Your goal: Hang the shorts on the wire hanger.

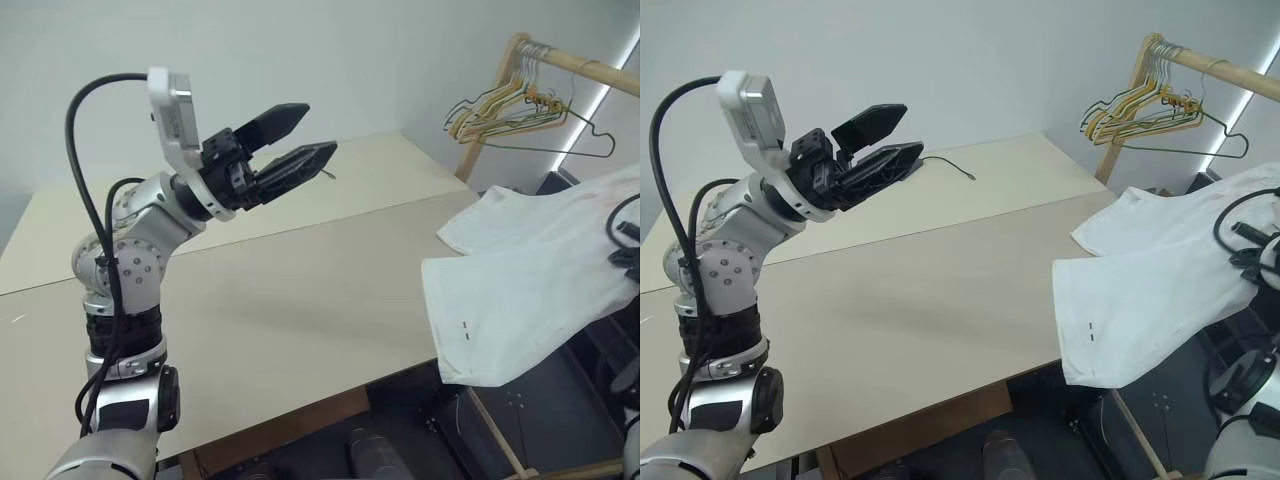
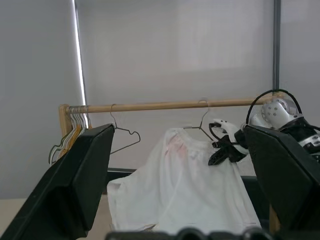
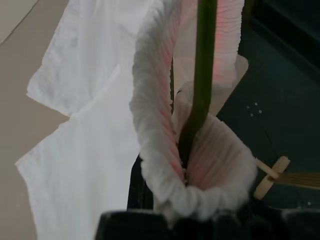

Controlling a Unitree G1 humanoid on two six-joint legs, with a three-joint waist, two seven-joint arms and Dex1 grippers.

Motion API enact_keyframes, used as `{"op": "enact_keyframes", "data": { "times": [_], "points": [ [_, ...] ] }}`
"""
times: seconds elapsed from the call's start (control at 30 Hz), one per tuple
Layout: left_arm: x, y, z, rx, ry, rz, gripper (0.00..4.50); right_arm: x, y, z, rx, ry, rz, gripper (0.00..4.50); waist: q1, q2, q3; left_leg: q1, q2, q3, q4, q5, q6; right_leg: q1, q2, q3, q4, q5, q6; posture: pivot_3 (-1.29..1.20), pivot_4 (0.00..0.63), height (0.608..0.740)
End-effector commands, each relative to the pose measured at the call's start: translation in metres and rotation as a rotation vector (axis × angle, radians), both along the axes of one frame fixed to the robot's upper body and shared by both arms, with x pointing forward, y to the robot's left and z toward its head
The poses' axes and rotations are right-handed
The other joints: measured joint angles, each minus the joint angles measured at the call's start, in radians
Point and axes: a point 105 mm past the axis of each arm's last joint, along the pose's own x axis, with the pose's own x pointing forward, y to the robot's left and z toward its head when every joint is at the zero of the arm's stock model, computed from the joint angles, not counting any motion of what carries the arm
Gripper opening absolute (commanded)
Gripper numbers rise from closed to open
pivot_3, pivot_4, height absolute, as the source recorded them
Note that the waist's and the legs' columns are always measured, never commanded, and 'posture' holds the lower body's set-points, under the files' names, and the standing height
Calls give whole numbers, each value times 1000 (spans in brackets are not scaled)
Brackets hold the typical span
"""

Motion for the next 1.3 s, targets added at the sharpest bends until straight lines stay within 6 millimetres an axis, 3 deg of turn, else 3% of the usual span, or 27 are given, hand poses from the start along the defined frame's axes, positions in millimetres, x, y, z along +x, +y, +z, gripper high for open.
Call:
{"op": "enact_keyframes", "data": {
  "times": [0.03,0.27,0.47,0.57,0.87,1.27,1.3],
  "points": [
    [-9,-1,8,-4,-54,-2,4484,1,-19,22,-9,-60,-87,0,-2,0,0,0,0,0,0,0,0,0,0,0,-1,0,0,-243,0,740],
    [-10,-3,7,9,-63,-2,4484,2,-51,42,9,-166,-231,0,-4,3,2,0,0,2,-5,-1,3,3,0,2,-12,2,3,-240,0,740],
    [-14,-6,4,45,-91,-15,4484,-10,-75,47,71,-252,-359,0,-2,3,2,1,-1,3,-13,-1,2,3,0,2,-17,2,3,-240,0,740],
    [-16,-6,4,44,-92,-20,4484,-14,-79,42,90,-250,-386,0,-5,4,2,3,0,4,-17,-1,2,4,0,2,-22,2,3,-239,0,740],
    [-17,-5,1,55,-84,-25,4484,-28,-92,-3,117,-186,-448,0,-3,4,2,15,-1,5,-18,-3,5,19,-1,2,-29,1,5,-237,0,740],
    [-20,-8,0,68,-84,-43,4484,-32,-98,-1,62,-205,-404,0,-7,4,3,21,0,5,-19,-3,5,31,0,2,-29,-6,8,-244,0,740],
    [-19,-8,0,68,-85,-44,4499,-31,-99,-1,53,-204,-402,307,-7,4,3,22,0,5,-18,-3,5,31,-1,3,-29,-6,8,-248,0,740]
  ]
}}
